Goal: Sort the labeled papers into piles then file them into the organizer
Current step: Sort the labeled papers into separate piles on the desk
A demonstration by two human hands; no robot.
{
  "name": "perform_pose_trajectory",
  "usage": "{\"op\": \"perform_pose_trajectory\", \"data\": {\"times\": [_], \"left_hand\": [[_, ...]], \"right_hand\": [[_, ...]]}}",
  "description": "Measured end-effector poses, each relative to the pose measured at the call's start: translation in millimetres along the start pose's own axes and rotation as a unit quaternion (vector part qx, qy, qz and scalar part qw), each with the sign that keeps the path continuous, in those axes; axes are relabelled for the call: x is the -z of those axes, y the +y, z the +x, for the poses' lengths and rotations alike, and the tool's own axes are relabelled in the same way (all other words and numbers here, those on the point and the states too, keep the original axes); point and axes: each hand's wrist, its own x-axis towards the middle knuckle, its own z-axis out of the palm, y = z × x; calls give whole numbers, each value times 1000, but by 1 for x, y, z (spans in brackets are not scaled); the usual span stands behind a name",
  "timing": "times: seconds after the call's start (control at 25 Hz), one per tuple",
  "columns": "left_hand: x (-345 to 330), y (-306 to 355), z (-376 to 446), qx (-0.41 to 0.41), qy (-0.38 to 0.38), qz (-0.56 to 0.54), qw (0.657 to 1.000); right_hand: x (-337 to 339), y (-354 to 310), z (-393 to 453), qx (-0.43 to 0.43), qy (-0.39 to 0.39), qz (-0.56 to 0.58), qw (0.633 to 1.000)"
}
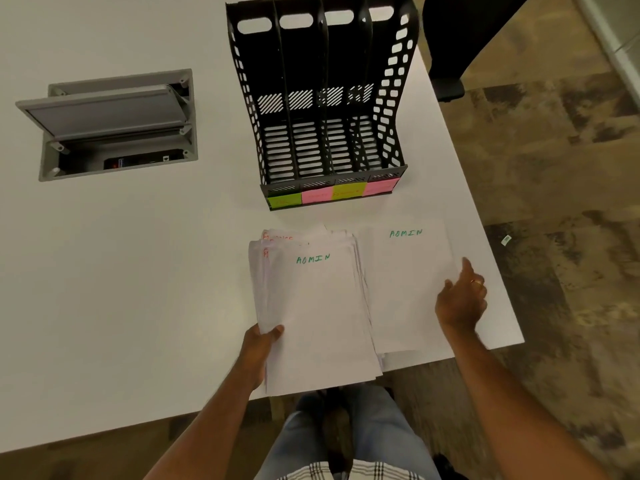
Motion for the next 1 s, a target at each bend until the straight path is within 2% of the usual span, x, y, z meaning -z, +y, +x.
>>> {"op": "perform_pose_trajectory", "data": {"times": [0.04, 0.12, 0.2, 0.28, 0.4, 0.56, 0.6, 0.68, 0.76, 0.8, 0.88, 1.0], "left_hand": [[-1, -1, 1, -1, 1, -5, 1000], [-3, -2, 5, 3, 5, -18, 1000], [-7, -3, 6, 12, 6, -33, 999], [-11, -1, 5, 16, 9, -39, 999], [-18, 3, 3, 17, 13, -45, 999], [-22, 7, -4, 19, -5, -64, 998], [-22, 8, -5, 19, -9, -67, 998], [-23, 8, -7, 22, -14, -73, 997], [-23, 9, -10, 28, -16, -72, 997], [-24, 10, -11, 34, -12, -72, 997], [-24, 11, -12, 37, -2, -69, 997], [-22, 12, -12, 30, 2, -64, 997]], "right_hand": [[2, 2, 5, 7, 4, -30, 1000], [-1, 1, 0, 93, -26, -73, 993], [-13, 2, -15, 212, -104, -144, 961], [-26, 10, -25, 250, -163, -198, 934], [-24, 26, -13, 214, -173, -198, 941], [-13, 31, 5, 214, -161, -197, 943], [-12, 25, 2, 208, -148, -163, 953], [-11, 6, -15, 196, -132, -22, 972], [-10, -17, -39, 167, -172, 129, 962], [-10, -27, -51, 160, -203, 162, 952], [-12, -39, -71, 159, -240, 170, 942], [-20, -45, -89, 162, -274, 115, 941]]}}
